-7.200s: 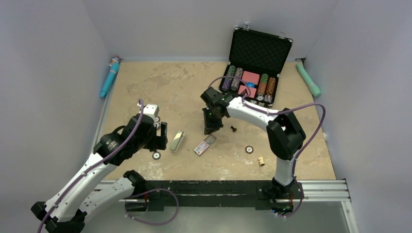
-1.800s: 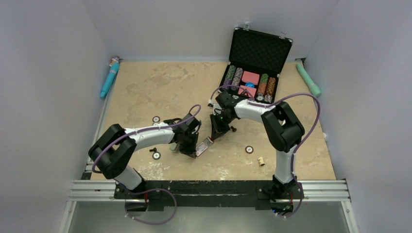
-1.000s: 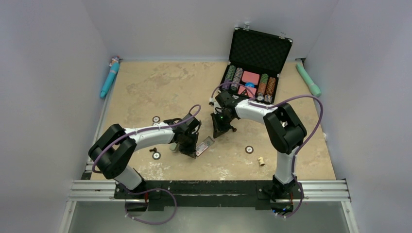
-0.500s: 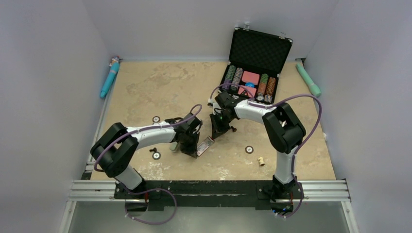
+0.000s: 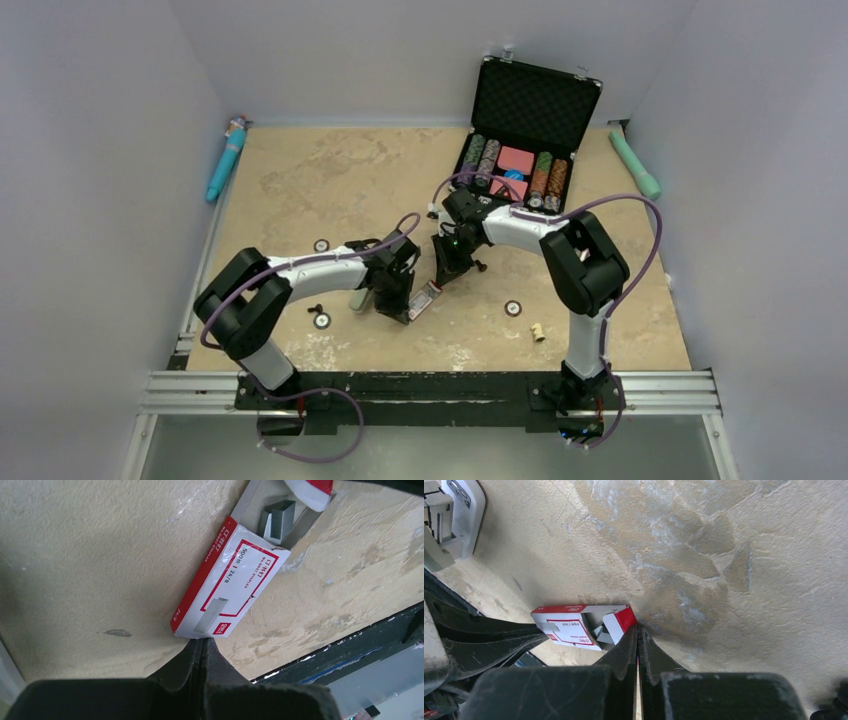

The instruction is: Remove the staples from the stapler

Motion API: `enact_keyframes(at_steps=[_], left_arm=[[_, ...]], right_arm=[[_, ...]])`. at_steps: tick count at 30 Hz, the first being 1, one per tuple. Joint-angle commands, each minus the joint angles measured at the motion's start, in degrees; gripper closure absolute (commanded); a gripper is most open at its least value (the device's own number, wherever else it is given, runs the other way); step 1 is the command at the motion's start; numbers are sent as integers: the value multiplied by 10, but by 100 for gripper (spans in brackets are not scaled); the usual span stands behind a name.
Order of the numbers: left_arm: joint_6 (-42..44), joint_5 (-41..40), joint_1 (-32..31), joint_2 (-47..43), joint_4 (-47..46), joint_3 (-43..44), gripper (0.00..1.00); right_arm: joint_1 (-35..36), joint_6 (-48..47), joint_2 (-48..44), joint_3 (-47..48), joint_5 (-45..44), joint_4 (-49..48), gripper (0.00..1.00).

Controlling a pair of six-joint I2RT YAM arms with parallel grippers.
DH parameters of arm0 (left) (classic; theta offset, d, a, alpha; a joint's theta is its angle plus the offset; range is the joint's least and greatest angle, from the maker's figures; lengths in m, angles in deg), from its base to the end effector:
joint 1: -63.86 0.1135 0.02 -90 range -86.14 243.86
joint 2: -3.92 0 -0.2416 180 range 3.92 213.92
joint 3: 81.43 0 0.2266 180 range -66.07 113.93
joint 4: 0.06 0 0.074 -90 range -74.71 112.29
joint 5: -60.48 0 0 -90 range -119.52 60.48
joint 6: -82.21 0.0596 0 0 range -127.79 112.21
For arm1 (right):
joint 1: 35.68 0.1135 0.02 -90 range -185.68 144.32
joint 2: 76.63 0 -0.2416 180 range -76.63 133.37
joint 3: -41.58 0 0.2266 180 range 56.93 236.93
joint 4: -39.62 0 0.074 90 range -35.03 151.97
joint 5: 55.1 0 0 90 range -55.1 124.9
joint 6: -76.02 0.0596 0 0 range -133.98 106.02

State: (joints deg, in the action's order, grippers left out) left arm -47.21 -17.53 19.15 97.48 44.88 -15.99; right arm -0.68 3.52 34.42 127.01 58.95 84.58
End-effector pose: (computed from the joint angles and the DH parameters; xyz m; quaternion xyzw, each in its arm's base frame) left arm 0.1856 -0.2011 0.1213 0.0608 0.9819 -0.1748 0.0395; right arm 0.2759 0.2228 0.1199 -0.1814 0.9475 0.2571 0.0571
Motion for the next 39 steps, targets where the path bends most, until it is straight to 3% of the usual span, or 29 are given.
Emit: enact_keyframes(at_steps=[1,29,39], left_arm=[[17,-31,-3,27,-21,17,100],[56,-31,-2,86,14,118,100],[67,-45,-3,68,24,105,100]], right_arm=[[9,-17,14,-13,-4,5,100],[4,-14,-3,11,62,28,100],[-26,-9,-48,21,53,55,100]])
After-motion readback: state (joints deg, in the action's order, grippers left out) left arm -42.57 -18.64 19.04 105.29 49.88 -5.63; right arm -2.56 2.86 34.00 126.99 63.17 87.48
